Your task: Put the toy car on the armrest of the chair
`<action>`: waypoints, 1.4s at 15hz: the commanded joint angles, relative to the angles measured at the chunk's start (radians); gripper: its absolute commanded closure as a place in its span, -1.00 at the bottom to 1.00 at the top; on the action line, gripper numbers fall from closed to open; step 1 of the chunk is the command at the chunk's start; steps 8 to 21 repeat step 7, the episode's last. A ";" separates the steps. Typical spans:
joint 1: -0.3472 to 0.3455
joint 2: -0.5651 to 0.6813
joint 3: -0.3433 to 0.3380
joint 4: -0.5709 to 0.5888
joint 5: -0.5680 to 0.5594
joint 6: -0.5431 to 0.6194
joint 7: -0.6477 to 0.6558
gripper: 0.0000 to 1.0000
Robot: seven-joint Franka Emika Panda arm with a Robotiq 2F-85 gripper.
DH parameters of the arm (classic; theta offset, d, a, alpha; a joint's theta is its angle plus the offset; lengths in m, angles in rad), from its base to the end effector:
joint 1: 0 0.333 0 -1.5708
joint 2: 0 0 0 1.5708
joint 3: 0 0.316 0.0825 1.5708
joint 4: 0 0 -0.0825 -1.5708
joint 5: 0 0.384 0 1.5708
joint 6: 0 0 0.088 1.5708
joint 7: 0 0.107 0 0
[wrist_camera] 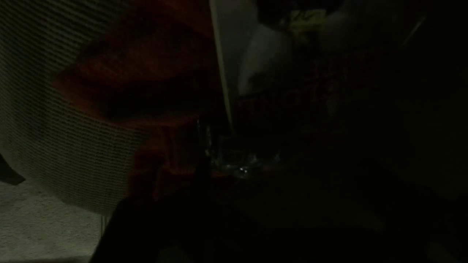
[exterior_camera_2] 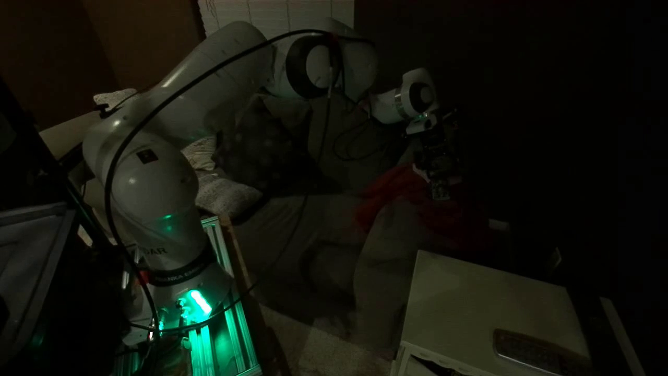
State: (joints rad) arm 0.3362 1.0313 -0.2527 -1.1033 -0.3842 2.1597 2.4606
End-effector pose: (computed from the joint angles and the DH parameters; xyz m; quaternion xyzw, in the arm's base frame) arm 0.7691 0.1148 0.2043 0.5048 -0.8213 0.2602 0.0548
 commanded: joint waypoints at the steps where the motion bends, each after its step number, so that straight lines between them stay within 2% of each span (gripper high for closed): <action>1: -0.051 -0.155 0.060 -0.083 0.040 0.033 -0.101 -1.00; 3: -0.108 -0.248 0.113 -0.134 0.085 0.056 -0.227 -1.00; 5: -0.153 -0.342 0.135 -0.216 0.103 0.145 -0.345 -1.00; 6: -0.107 -0.216 0.089 -0.062 0.079 0.059 -0.255 -1.00; 7: -0.120 -0.247 0.092 -0.078 0.083 0.064 -0.277 -1.00; 21: -0.120 -0.247 0.092 -0.078 0.083 0.064 -0.277 -1.00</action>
